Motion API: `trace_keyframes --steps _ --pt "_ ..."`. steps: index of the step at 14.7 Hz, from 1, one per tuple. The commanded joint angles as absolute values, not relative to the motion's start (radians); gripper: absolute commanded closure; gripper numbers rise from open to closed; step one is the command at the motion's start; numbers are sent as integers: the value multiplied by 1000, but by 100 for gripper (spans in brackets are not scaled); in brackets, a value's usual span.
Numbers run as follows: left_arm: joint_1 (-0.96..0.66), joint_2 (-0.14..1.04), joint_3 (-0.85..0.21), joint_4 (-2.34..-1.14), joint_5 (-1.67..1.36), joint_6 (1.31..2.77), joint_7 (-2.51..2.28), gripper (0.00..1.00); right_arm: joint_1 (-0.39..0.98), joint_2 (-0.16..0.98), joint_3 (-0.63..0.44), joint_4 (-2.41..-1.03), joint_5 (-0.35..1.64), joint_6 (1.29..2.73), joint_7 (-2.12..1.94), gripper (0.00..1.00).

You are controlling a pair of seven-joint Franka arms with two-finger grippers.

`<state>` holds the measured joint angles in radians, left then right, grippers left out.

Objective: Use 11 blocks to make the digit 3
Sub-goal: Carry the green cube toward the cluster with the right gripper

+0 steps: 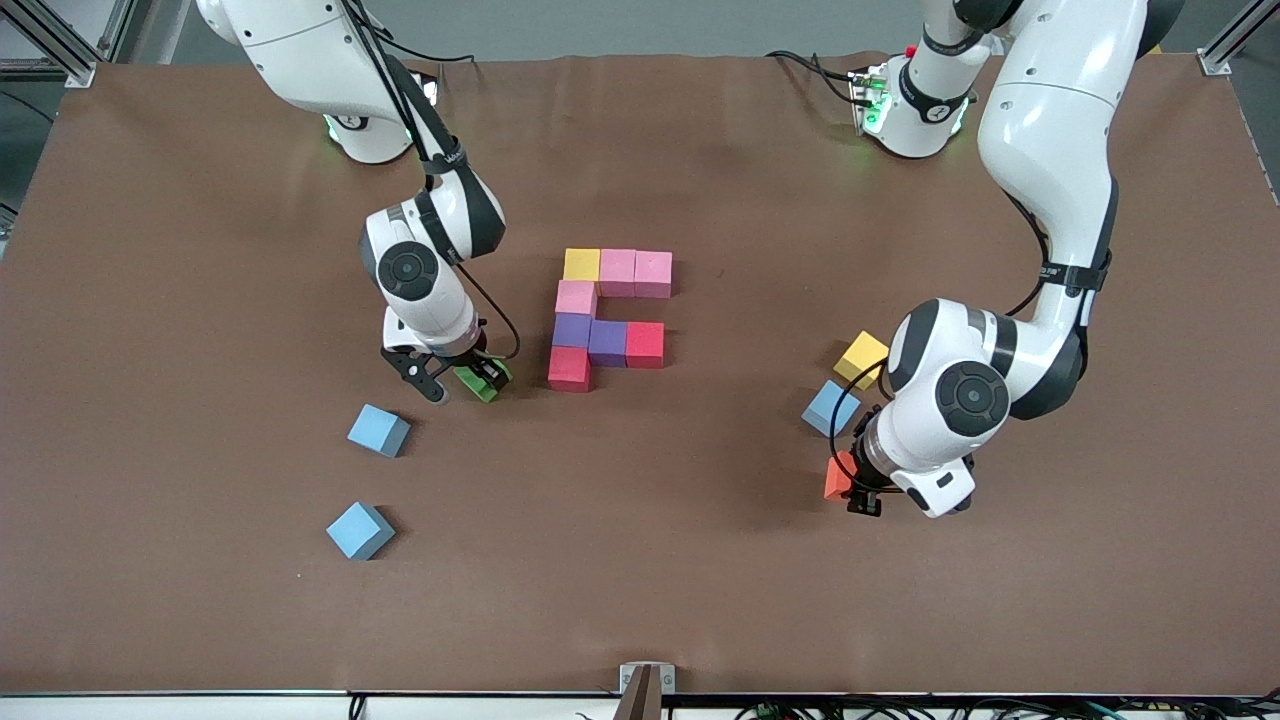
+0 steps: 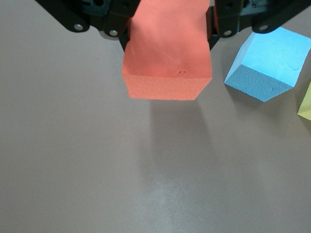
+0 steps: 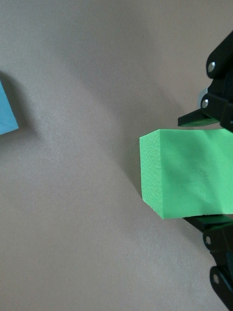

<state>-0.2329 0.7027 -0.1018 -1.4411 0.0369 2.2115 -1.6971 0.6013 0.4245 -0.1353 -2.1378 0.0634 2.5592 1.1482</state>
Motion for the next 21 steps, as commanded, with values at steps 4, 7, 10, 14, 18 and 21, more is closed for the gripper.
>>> trace_keyframes --steps 4,7,10,14,18,21 --pt "-233 703 -103 -1437 31 2203 -1695 64 612 390 -140 -2157 74 2565 1140 99" --pt "-233 706 -103 -1437 31 2203 -1695 64 614 391 -137 -2103 74 2533 1077 100" --pt "-233 707 -101 -1437 31 2203 -1697 64 614 393 -138 -2022 72 2424 889 100" --pt "-233 709 -101 -1437 31 2204 -1697 64 600 399 -138 -1909 72 2381 847 100" --pt "-233 709 -101 -1437 32 2204 -1697 64 604 498 -137 -1746 75 2324 648 100" --pt "-235 712 -101 -1437 32 2204 -1697 64 611 552 -132 -1691 90 2322 626 100"
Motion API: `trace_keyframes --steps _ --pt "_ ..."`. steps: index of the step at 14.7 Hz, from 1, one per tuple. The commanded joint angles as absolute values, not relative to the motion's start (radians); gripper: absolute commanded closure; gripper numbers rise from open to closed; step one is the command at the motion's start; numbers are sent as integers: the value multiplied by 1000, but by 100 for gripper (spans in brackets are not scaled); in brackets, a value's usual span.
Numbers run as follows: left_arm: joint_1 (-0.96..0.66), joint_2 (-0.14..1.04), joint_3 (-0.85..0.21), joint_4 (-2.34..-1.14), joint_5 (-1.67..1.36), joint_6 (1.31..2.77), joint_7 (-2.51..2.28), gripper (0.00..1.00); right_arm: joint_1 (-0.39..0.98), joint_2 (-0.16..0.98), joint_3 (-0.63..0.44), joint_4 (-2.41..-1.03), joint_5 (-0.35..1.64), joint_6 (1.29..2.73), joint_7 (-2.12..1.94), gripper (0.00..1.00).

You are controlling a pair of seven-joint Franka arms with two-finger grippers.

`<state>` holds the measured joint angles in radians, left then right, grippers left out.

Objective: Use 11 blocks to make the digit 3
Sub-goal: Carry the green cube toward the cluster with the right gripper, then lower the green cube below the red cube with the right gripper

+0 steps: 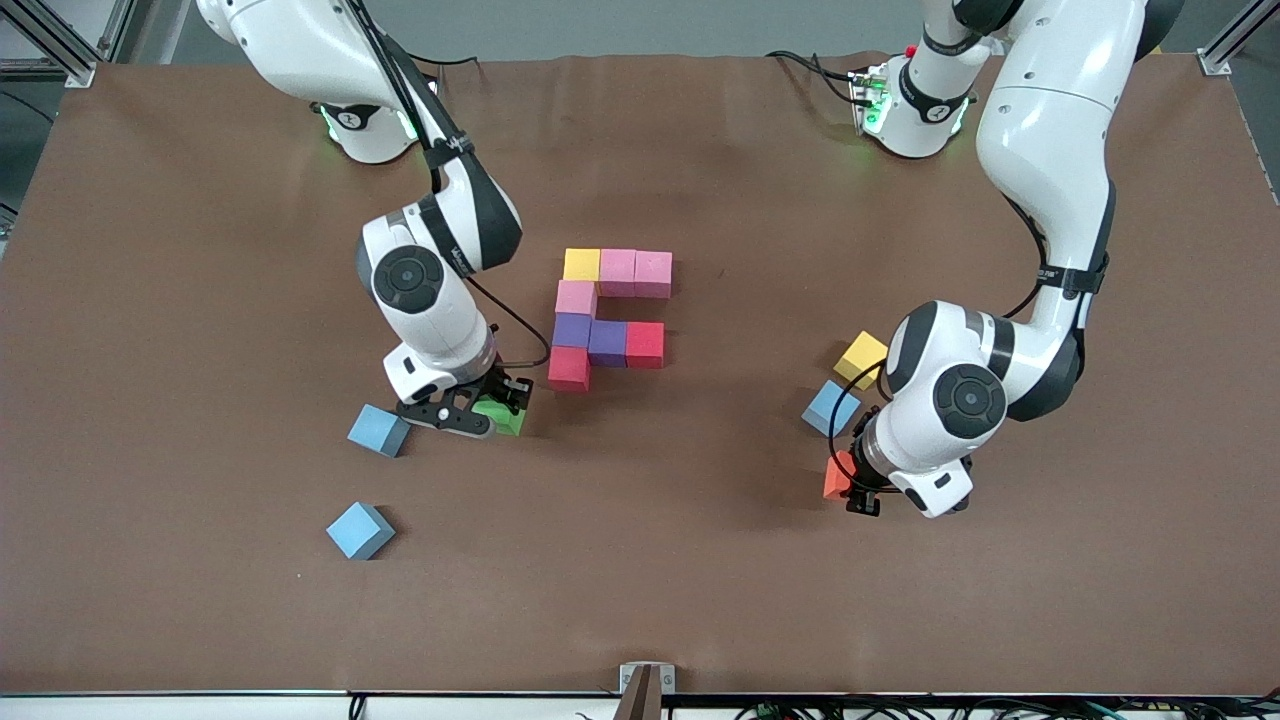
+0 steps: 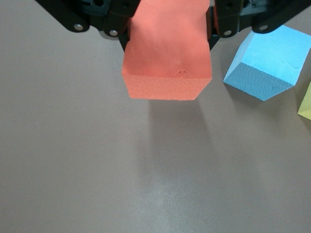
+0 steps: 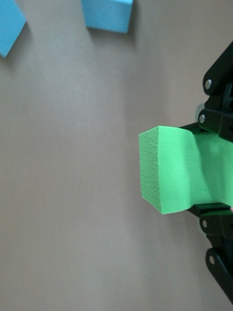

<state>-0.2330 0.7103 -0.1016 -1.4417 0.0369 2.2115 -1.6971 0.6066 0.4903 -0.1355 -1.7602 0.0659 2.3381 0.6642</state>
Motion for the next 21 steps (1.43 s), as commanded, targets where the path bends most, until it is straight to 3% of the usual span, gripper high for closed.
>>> trace_keyframes --steps 1,6,21 --pt "-233 713 -101 -1437 32 2204 -1697 64 618 583 -130 -1659 94 2312 600 100" --pt "-235 710 -101 -1437 32 2204 -1698 64 604 676 -94 -1493 136 2138 525 100" --pt "-241 715 -101 -1437 37 2204 -1704 64 638 712 -98 -1519 178 2247 603 100"
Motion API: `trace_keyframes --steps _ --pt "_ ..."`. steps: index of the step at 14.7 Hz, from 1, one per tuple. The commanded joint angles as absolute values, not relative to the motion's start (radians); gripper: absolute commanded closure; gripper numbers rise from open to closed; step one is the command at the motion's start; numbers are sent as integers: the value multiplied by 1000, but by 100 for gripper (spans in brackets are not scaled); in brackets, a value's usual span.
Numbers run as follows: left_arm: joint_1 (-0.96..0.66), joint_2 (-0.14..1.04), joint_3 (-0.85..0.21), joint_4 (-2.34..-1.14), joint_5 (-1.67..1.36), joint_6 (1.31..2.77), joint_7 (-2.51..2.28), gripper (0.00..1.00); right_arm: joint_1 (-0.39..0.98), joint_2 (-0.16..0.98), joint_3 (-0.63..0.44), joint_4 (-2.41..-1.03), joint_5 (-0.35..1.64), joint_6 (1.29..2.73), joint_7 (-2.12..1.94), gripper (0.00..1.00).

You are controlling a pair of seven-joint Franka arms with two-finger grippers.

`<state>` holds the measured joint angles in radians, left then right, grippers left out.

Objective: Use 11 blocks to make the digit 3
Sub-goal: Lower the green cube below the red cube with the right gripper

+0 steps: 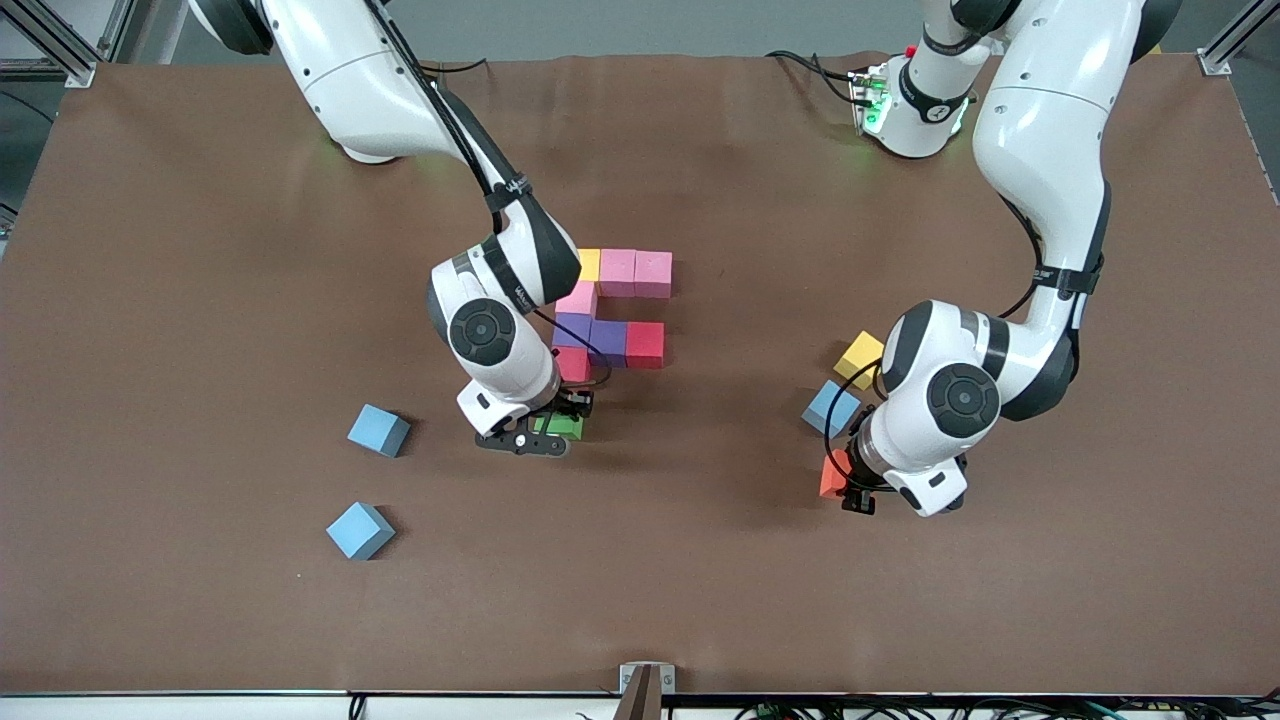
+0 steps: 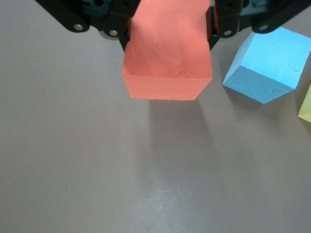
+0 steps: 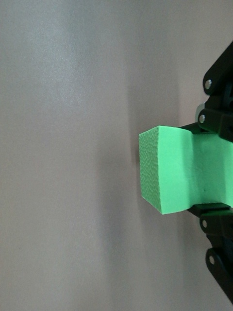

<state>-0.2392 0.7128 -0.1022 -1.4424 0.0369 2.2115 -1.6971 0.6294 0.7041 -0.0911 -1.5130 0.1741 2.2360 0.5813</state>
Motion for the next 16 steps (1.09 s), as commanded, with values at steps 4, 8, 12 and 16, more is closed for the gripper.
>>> trace_keyframes --steps 4,8,12,16 --pt "-242 721 -101 -1439 37 2204 -1704 64 653 724 -100 -1542 166 2278 604 100" --pt "-242 726 -100 -1439 37 2206 -1703 64 664 730 -101 -1552 160 2279 617 100" --pt "-242 729 -100 -1437 37 2206 -1703 64 676 729 -104 -1572 149 2281 632 100" --pt "-241 729 -100 -1439 37 2207 -1701 64 680 726 -115 -1577 106 2287 664 100"
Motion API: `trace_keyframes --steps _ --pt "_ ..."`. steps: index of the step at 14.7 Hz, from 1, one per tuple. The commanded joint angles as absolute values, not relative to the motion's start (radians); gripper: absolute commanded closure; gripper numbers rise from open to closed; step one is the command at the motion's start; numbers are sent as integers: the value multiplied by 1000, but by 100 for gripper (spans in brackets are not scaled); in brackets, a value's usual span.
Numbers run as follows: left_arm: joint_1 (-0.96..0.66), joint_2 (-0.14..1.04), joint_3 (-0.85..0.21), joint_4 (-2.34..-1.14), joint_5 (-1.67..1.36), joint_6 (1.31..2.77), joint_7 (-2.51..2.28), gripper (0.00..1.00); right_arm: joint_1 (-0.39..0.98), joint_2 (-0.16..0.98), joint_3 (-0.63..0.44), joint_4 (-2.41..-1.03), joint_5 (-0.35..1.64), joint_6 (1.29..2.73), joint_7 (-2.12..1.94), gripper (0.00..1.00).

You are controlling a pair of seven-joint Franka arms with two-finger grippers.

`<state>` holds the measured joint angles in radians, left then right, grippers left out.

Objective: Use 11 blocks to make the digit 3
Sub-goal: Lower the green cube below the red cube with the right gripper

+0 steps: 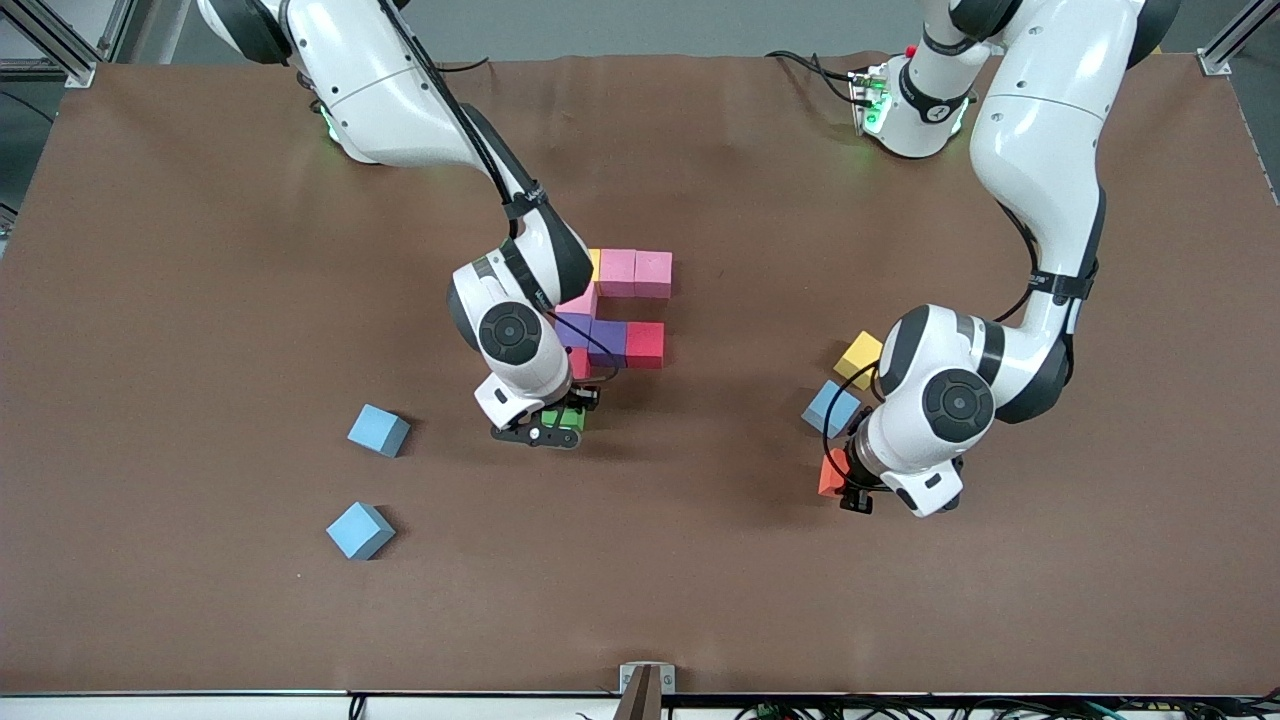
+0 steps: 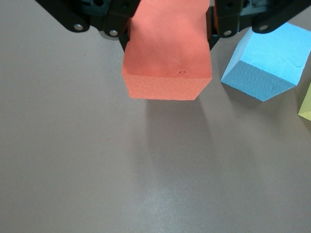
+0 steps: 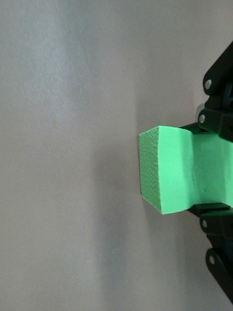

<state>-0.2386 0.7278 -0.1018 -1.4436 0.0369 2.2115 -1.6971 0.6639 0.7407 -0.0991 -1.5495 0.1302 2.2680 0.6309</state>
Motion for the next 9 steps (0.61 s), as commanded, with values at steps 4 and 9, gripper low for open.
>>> trace_keyframes --steps 4,9 --pt "-239 730 -101 -1437 37 2207 -1703 64 680 726 -115 -1577 106 2290 673 100" --pt "-239 732 -100 -1437 37 2207 -1701 64 681 724 -115 -1577 106 2290 687 100"
